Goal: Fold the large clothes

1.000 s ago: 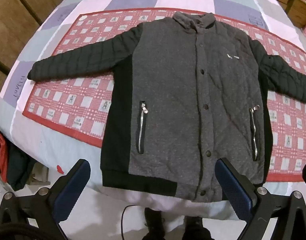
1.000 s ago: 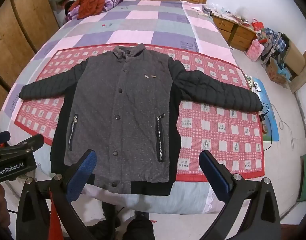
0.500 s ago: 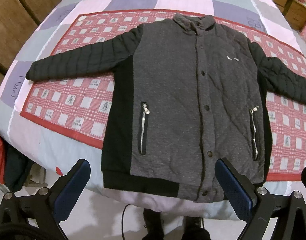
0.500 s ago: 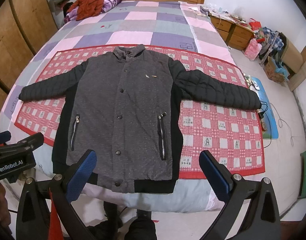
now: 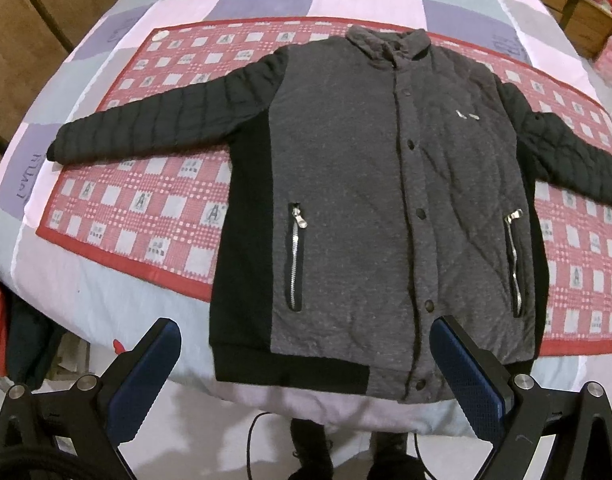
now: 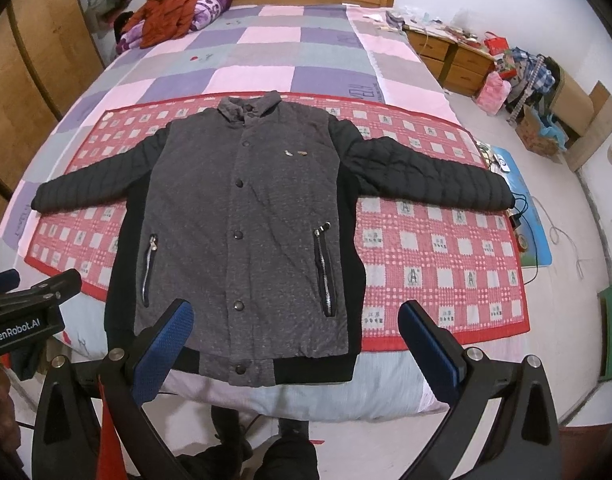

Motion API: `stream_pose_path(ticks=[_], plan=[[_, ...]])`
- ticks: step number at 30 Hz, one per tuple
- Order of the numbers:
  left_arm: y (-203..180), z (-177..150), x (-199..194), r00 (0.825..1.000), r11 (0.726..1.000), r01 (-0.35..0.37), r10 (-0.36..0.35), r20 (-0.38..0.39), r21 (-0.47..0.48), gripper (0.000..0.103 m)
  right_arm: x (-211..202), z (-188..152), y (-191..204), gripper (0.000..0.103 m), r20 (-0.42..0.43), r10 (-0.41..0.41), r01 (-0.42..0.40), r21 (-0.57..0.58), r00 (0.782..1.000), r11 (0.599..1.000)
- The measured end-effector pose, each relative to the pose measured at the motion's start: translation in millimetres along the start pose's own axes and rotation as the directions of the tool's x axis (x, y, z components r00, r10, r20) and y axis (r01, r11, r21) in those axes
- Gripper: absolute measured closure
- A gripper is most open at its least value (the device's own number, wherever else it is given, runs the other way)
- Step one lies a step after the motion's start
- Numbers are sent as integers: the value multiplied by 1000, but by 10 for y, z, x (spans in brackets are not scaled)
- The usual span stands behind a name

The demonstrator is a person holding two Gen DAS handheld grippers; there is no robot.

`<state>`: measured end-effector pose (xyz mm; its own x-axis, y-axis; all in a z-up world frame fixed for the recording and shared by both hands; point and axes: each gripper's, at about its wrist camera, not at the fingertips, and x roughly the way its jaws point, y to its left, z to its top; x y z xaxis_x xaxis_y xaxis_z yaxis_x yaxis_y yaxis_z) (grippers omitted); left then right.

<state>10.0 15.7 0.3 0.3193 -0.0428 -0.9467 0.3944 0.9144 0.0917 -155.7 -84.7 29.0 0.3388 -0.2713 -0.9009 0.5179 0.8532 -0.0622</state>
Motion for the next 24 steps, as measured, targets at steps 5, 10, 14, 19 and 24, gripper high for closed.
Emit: stream_pose_path(ticks=[5,10,14,19,24], plan=[[96,3,16,1000,1000,15,-15,10,16,0,-23,-25,84,0,7,-10,10,7,1000,1000],[177,5,27,999,999,26,-26,22,31,0,-43,-36,183,0,13,-19,19,19,1000,1000],[243,27,31,999,999,36,-38,28,40,0,-48,-41,255,0,15,-27,26,21,1000,999],[364,70,31,998,998,51,-53,37,46,0,-80,-24,395,0,25,-42,41,26,999,999],[487,116,28,997,997,63,-65,49,49,0,-114,7,509,0,34,-57,56,24,998,998]])
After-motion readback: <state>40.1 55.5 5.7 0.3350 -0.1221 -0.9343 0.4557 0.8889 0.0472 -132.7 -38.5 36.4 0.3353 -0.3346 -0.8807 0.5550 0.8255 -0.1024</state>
